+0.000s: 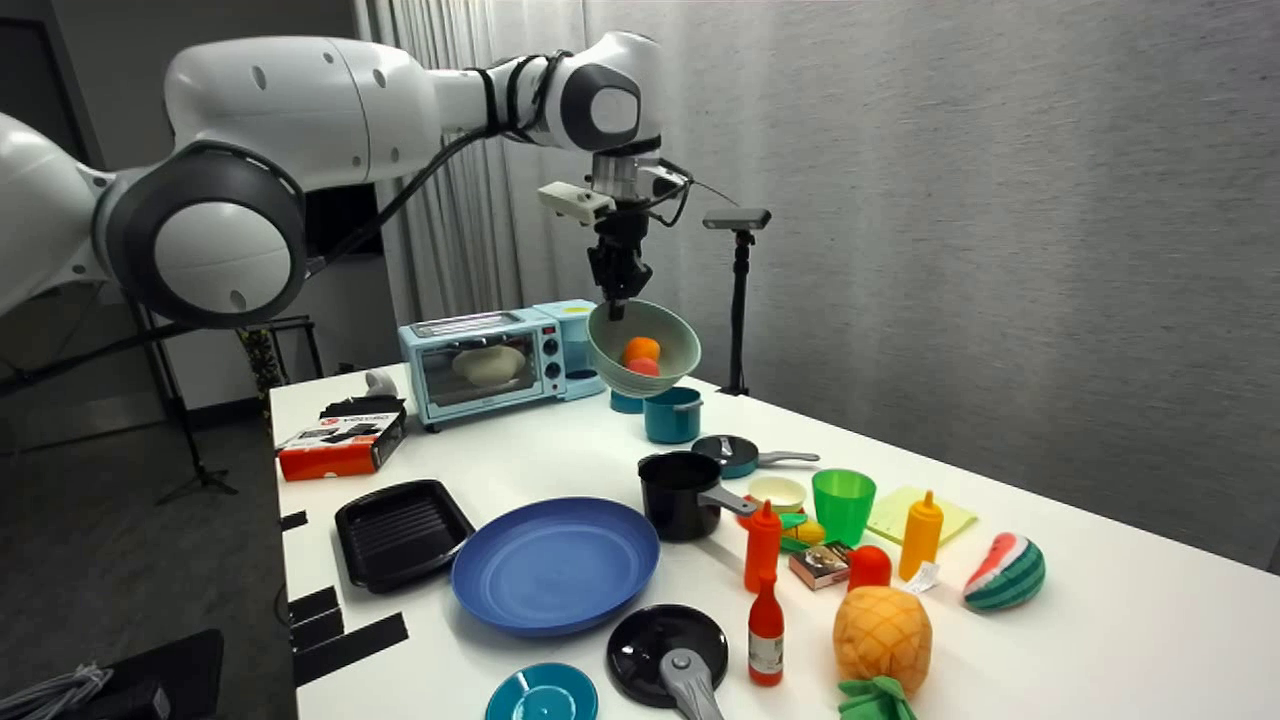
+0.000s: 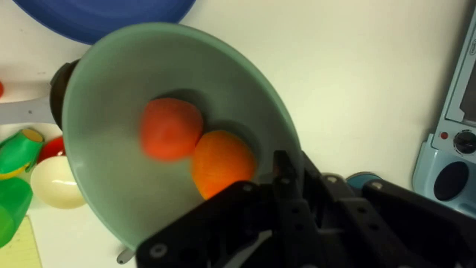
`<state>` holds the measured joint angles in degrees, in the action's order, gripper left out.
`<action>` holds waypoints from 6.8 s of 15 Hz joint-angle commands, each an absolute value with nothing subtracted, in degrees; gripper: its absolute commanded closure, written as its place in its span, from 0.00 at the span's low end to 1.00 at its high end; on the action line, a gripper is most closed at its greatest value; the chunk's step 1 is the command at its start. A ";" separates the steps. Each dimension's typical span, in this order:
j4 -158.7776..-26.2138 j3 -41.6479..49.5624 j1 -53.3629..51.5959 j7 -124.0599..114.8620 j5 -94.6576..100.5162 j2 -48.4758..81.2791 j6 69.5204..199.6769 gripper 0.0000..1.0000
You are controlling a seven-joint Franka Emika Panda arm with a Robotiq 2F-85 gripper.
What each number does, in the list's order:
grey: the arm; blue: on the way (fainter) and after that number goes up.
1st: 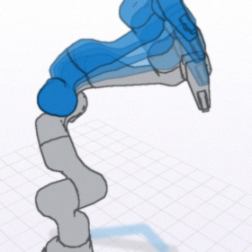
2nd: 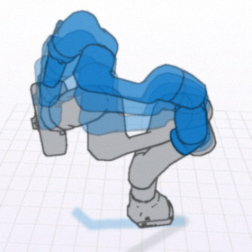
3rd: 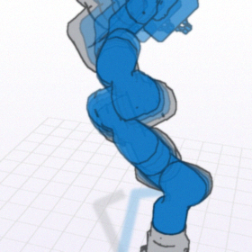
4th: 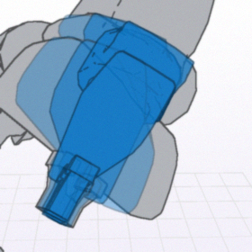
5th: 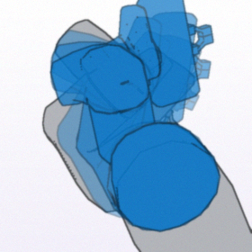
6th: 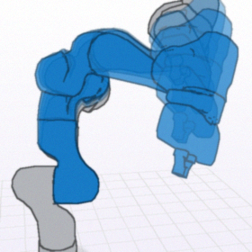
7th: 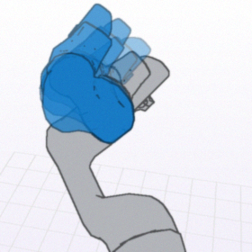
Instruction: Empty the contents in the bowl onto the table
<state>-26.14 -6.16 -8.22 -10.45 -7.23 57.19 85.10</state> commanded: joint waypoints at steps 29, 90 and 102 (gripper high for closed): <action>-25.79 -22.59 13.59 8.94 -33.48 65.48 80.79 0.98; -25.26 0.25 -24.69 0.87 9.58 67.39 98.15 0.98; -24.24 -1.61 -26.20 6.34 9.46 71.82 96.42 0.92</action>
<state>-26.20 -2.11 -26.01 6.11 9.94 70.81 97.37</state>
